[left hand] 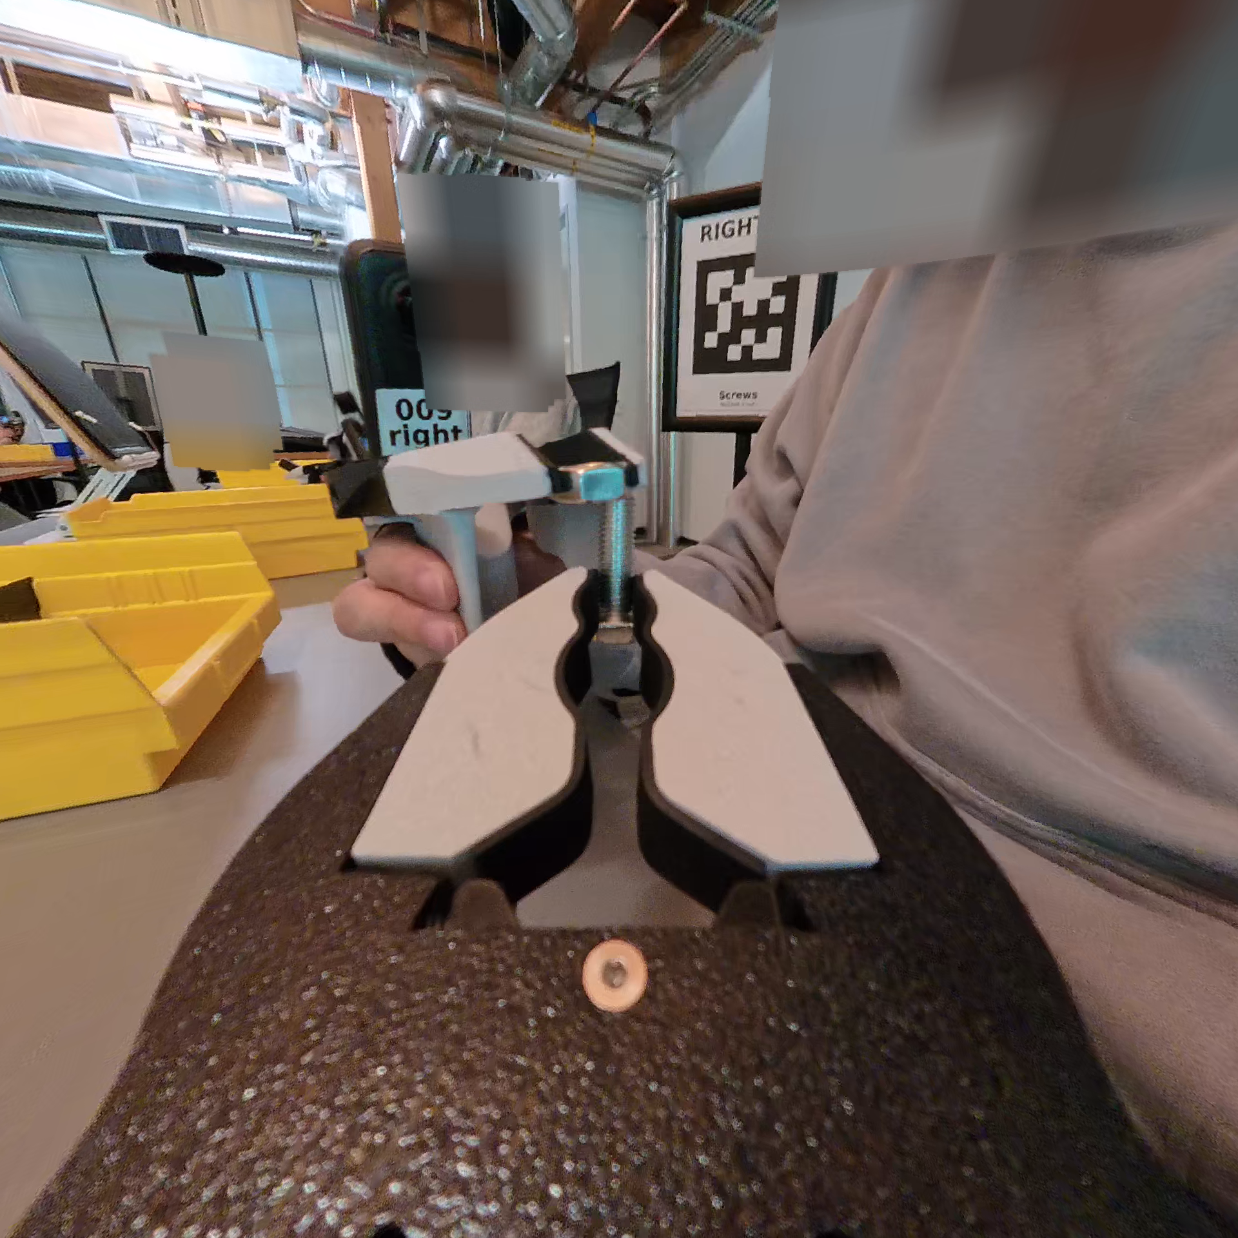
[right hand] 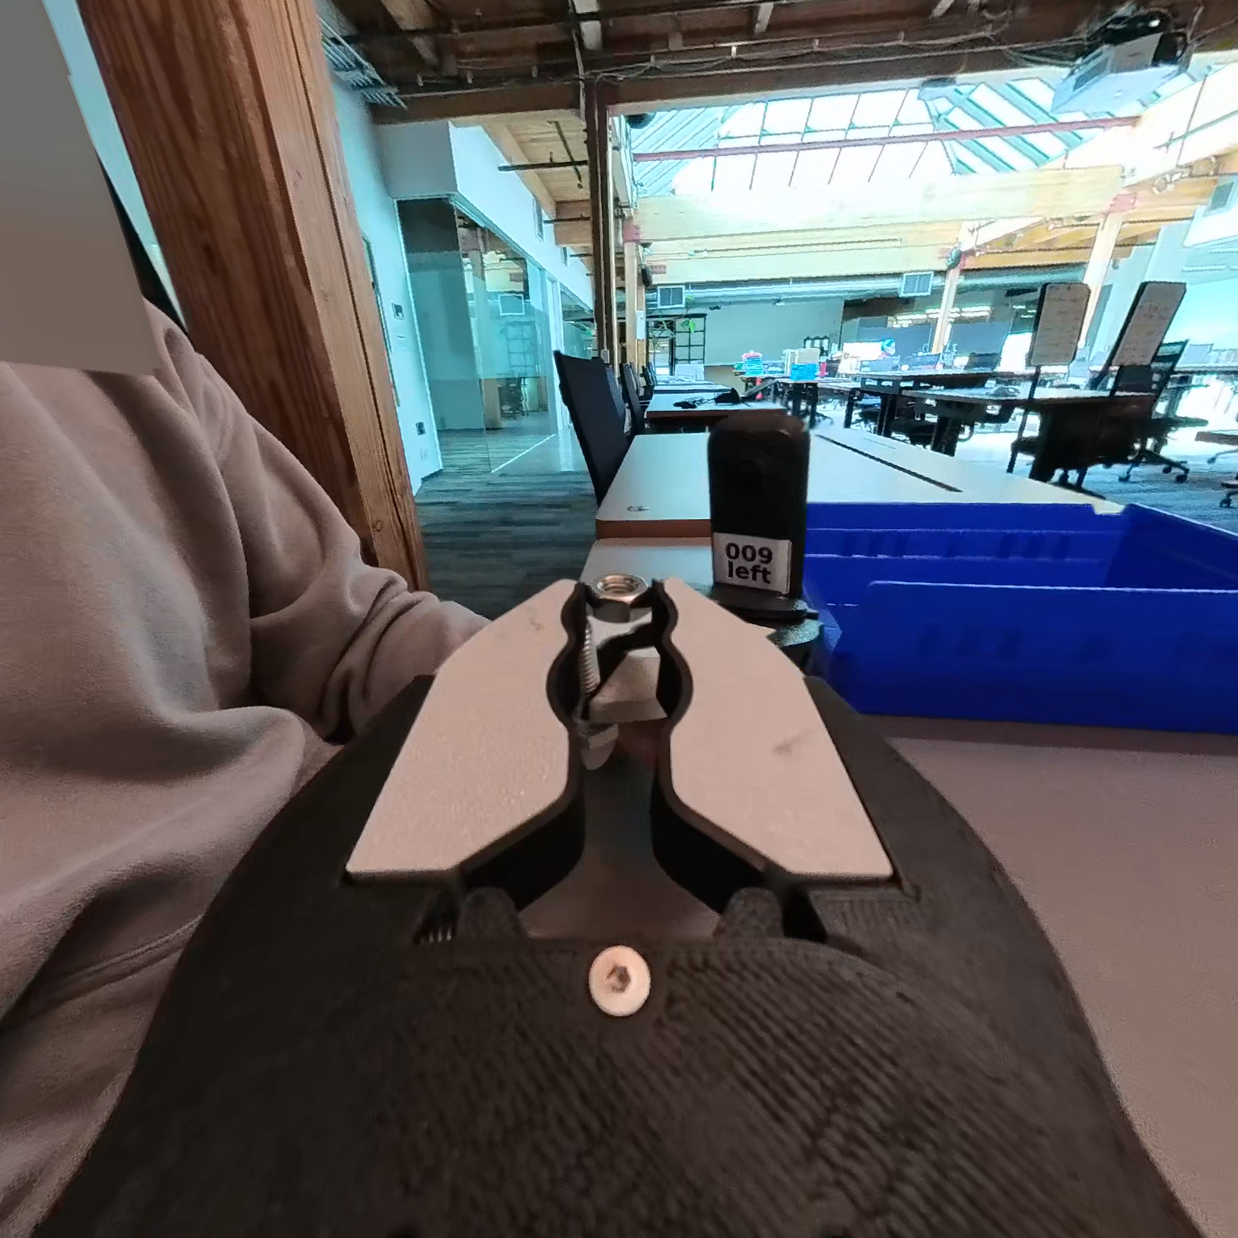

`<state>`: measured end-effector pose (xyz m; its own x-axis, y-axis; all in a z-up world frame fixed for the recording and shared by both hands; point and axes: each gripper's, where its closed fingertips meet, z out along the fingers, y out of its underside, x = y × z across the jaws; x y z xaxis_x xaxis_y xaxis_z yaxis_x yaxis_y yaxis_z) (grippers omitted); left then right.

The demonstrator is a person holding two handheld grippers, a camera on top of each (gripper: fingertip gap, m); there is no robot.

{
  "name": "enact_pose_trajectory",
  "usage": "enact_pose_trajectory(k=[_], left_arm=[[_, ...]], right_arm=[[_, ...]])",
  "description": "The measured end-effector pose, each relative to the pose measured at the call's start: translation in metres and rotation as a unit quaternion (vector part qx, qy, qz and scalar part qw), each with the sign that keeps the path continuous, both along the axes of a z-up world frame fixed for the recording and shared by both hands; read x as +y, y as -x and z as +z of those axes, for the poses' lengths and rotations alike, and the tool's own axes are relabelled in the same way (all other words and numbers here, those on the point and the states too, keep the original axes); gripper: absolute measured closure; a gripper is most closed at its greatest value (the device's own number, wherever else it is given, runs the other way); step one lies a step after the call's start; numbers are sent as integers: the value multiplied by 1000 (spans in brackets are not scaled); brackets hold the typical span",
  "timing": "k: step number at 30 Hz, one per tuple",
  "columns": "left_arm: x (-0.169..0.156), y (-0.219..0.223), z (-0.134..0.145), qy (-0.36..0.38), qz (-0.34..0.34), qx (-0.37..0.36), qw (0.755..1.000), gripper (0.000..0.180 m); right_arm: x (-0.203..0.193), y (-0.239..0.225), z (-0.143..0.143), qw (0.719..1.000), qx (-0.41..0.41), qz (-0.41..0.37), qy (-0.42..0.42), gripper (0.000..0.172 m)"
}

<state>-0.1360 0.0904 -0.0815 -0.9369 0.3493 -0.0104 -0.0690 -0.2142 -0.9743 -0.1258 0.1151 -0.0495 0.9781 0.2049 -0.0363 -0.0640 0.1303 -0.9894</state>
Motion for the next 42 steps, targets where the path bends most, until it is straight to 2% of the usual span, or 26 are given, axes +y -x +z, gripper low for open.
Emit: enact_pose_trajectory(k=[3, 5, 7, 9, 11, 13, 15, 18, 24, 25, 26, 29, 31, 34, 36, 39, 42], left_arm=[[-1, -10, -2, -6, 37, -2, 999, 172], [1, -23, -2, -6, 80, 3, 997, 172], [4, -39, -3, -6, 132, 12, 991, 172], [8, -53, -4, -8, 176, 20, 984, 172], [10, -61, -5, -8, 200, 27, 979, 172], [12, -66, -6, -10, 216, 31, 976, 172], [12, -68, -7, -15, 224, 33, 974, 172], [10, -68, -8, -17, 223, 33, 974, 172], [10, -68, -8, -18, 222, 33, 974, 172], [11, -68, -8, -18, 222, 33, 974, 172], [11, -68, -8, -18, 222, 33, 974, 172], [11, -69, -9, -19, 224, 33, 974, 172], [11, -70, -8, -18, 228, 33, 973, 172], [11, -70, -8, -16, 229, 35, 973, 172], [10, -70, -8, -17, 228, 32, 973, 172], [9, -68, -9, -22, 227, 26, 973, 172], [7, -66, -10, -24, 222, 19, 975, 172]], right_arm=[[-3, -16, 7, 998, -10, -60, -7, 154], [-18, -51, 17, 982, -17, -187, -15, 154], [-54, -96, 20, 933, -36, -358, 14, 154], [-105, -135, 10, 858, -57, -504, 84, 154], [-164, -163, -12, 771, -68, -608, 177, 153], [-215, -179, -35, 698, -70, -665, 255, 153], [-247, -187, -57, 660, -60, -684, 305, 153], [-259, -195, -76, 656, -56, -683, 316, 153], [-254, -202, -101, 668, -47, -662, 336, 152], [-252, -201, -104, 672, -43, -656, 341, 143], [-251, -201, -105, 675, -36, -654, 341, 136], [-246, -195, -91, 699, -20, -647, 304, 134], [-230, -186, -69, 738, -24, -617, 270, 133], [-162, -146, -37, 857, -73, -468, 202, 133], [-111, -106, -19, 919, -96, -352, 151, 136], [-52, -61, -4, 960, -104, -242, 93, 137], [-16, -40, -6, 973, -89, -195, 83, 141]])
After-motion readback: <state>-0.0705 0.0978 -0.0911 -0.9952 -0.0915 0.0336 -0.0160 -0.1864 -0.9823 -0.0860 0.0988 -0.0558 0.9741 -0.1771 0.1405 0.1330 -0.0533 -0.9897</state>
